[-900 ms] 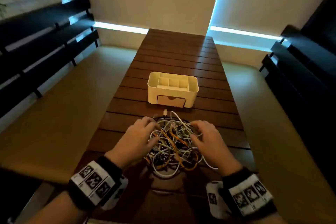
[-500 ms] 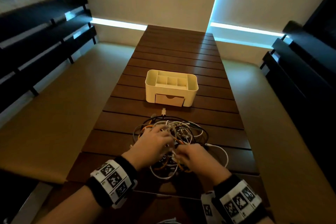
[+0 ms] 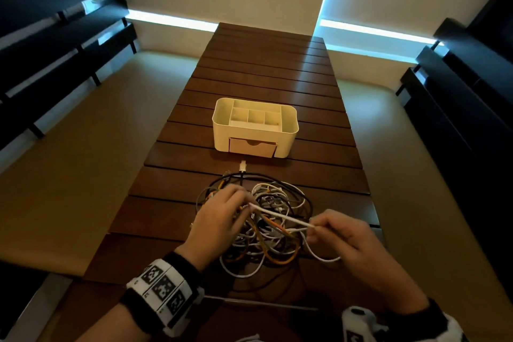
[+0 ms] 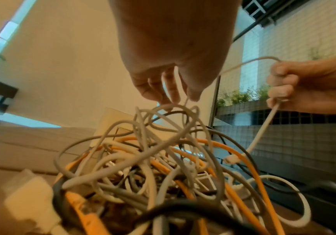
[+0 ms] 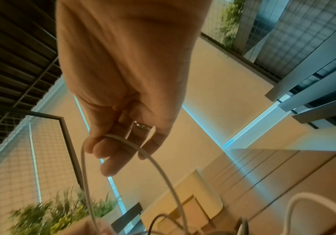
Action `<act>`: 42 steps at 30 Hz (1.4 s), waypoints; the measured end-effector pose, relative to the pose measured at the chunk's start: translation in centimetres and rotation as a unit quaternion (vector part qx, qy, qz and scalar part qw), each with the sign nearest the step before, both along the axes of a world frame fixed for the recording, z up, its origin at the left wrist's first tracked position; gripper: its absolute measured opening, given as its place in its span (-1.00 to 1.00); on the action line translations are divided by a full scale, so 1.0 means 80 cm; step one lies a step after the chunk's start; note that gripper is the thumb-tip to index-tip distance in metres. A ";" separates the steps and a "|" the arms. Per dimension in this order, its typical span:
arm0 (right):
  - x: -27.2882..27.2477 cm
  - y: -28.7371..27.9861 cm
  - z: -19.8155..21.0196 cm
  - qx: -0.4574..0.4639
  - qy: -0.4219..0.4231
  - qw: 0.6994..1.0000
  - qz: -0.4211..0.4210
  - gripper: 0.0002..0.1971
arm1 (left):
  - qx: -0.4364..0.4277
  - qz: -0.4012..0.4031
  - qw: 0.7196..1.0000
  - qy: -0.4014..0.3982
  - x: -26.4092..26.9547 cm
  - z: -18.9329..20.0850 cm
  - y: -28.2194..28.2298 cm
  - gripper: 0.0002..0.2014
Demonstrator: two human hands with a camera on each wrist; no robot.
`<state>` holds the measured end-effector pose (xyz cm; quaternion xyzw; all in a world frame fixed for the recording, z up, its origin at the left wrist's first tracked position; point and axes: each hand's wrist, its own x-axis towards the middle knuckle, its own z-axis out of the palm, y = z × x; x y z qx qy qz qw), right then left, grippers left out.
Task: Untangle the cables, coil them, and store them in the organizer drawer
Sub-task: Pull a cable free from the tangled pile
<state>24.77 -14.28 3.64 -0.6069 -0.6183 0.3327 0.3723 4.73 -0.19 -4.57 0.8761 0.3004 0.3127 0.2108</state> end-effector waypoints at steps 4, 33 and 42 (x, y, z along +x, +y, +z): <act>0.025 -0.014 0.013 0.012 0.039 0.999 -0.027 -0.78 | -0.052 0.022 0.998 0.001 0.001 -0.001 0.017 -0.89; -0.028 0.115 -0.026 -0.326 -0.215 0.906 -0.164 -0.84 | 0.020 0.019 0.979 0.201 0.057 -0.005 -0.022 -0.59; -0.025 0.086 0.037 -0.155 -0.211 0.953 -0.150 -0.83 | 0.011 0.094 0.967 0.236 0.071 0.005 -0.004 -0.72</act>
